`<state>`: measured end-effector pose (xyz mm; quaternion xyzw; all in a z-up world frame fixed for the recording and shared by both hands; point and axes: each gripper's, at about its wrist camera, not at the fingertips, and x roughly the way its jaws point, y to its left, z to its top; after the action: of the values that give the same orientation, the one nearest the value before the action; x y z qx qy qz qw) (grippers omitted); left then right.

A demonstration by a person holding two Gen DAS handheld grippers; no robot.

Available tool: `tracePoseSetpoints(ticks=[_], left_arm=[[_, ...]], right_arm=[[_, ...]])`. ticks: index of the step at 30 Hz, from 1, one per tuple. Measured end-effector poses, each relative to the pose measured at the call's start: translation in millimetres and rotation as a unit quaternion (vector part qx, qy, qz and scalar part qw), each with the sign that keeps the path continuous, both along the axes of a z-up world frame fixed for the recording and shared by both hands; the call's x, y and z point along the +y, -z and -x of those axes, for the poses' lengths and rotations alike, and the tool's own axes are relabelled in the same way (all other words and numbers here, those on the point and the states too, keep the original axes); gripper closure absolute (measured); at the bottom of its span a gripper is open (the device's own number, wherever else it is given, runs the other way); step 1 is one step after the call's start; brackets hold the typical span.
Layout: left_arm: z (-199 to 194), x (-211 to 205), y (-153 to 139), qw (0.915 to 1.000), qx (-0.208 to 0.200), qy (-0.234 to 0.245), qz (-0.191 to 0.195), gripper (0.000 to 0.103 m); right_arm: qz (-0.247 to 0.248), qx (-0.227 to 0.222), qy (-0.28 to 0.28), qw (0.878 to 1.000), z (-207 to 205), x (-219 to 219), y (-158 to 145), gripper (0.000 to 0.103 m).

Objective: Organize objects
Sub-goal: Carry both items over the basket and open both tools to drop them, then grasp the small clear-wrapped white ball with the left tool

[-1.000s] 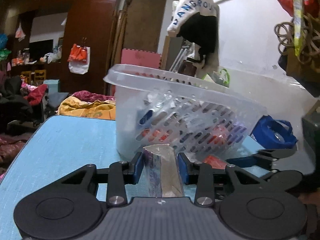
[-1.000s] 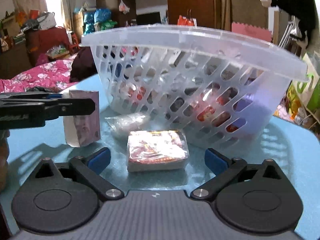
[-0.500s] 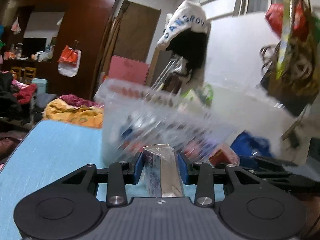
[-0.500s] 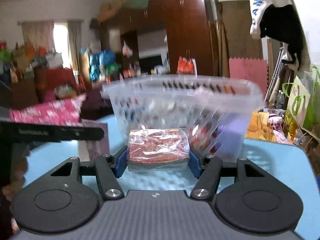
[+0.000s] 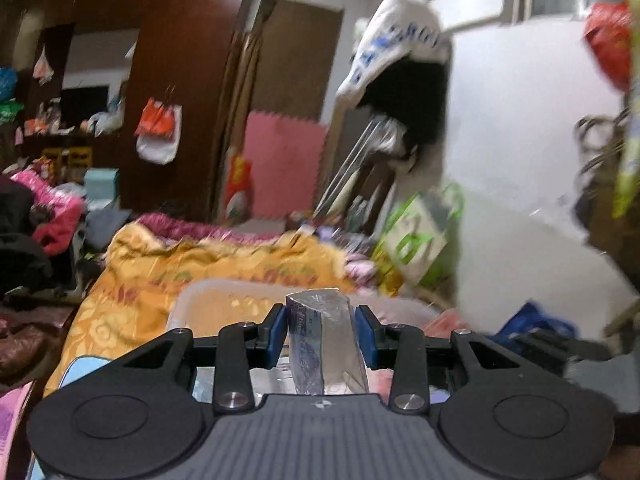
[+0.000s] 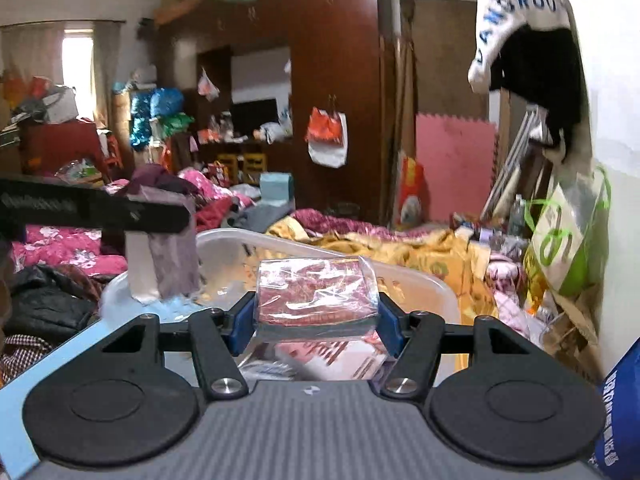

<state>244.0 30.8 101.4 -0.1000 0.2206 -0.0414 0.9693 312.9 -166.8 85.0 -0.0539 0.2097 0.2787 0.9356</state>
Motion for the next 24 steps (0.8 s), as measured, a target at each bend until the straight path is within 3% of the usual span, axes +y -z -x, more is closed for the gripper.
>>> tracePoseSetpoints(ticks=[3,5,7,9,10,14,18,21,24], left_arm=[[-11,3,12,1.0,0.003,0.0,0.002,0.06],[-10,5,17,1.0,0.002,-0.001,-0.004,0.041],[-2,7,16,0.9998,-0.008,-0.014,-0.008,0.034],[18,7,10,0.9991,-0.03,-0.026,-0.012,0.034],[31,7,9,0.9985,-0.044,-0.029,-0.016,0.033],[104,-3,23,0.9944,-0.095,-0.015,-0.044,0.01],[132,-26,74,0.9935,-0.04,0.019,-0.104,0.009],[109,-39,105,0.992,0.025,0.03,-0.12,0.01],[80,-42,117,0.9918,0.063,0.015,-0.111,0.013]], right_arm=[[0.016,0.008,0.008,1.0,-9,2,8,0.038],[0.022,0.011,0.005,1.0,-5,2,12,0.035],[0.021,0.0,0.015,1.0,5,-1,9,0.01],[0.008,-0.022,0.014,1.0,18,-5,2,0.0],[-0.003,-0.025,0.01,1.0,24,-10,-1,0.0],[-0.047,-0.029,-0.007,0.998,63,-35,4,0.0],[-0.077,-0.043,-0.016,0.996,100,-62,35,0.0],[-0.123,-0.008,-0.02,0.992,103,-76,65,0.0],[-0.15,0.025,-0.015,0.988,96,-81,88,0.0]])
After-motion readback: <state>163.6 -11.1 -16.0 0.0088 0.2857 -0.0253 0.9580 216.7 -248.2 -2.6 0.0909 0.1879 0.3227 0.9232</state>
